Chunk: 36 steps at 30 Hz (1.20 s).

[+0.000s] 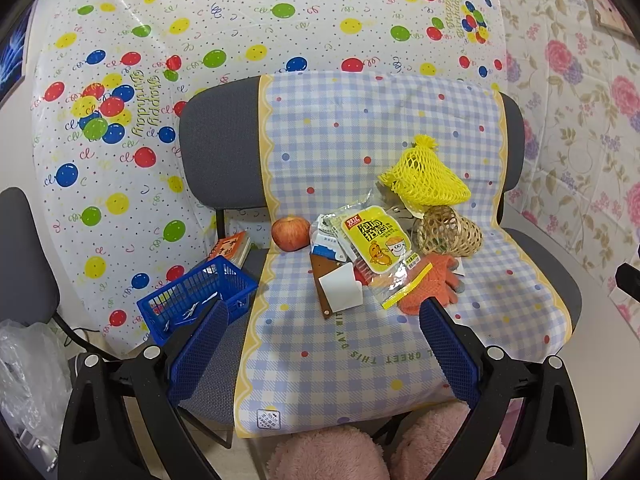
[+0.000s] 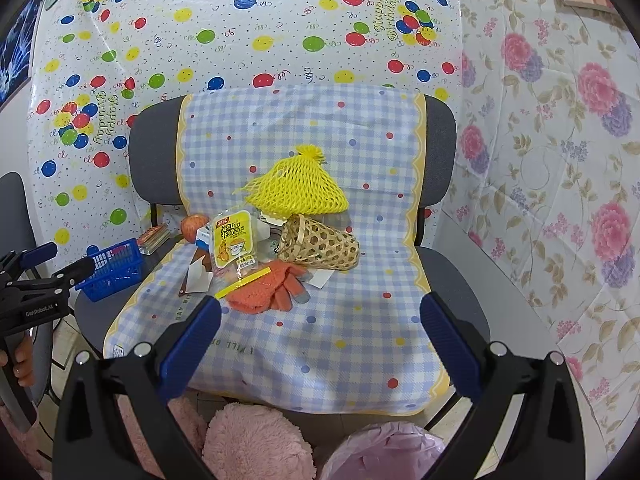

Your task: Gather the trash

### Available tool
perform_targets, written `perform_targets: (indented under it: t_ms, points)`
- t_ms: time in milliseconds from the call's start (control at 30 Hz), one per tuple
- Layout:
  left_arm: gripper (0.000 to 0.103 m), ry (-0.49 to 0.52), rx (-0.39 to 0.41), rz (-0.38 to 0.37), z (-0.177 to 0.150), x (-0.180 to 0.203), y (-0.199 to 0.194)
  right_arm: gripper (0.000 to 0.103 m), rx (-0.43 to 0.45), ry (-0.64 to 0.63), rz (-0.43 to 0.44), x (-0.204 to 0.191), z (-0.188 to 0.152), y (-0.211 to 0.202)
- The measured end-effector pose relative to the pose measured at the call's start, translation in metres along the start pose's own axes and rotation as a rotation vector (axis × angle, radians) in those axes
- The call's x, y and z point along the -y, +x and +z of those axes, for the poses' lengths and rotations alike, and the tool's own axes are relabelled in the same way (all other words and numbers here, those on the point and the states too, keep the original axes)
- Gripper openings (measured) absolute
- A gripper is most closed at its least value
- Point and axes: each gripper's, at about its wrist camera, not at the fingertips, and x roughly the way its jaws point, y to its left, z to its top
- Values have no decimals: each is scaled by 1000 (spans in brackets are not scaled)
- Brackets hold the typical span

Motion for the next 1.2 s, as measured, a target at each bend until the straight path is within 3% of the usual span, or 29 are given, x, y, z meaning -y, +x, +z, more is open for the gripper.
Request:
perform_targets:
  t_ms: [967,1100,1200]
  points:
    - [95,2,-1,1,0,0,0,97,-25,-3,1,-6,-2,4]
    - [95,3,-2,3,0,-1,1,97,-58,-3,3,-9,-4,9]
    - [95,5,-8,12,-1,-5,5,97,-132,3,11,-8,-4,18]
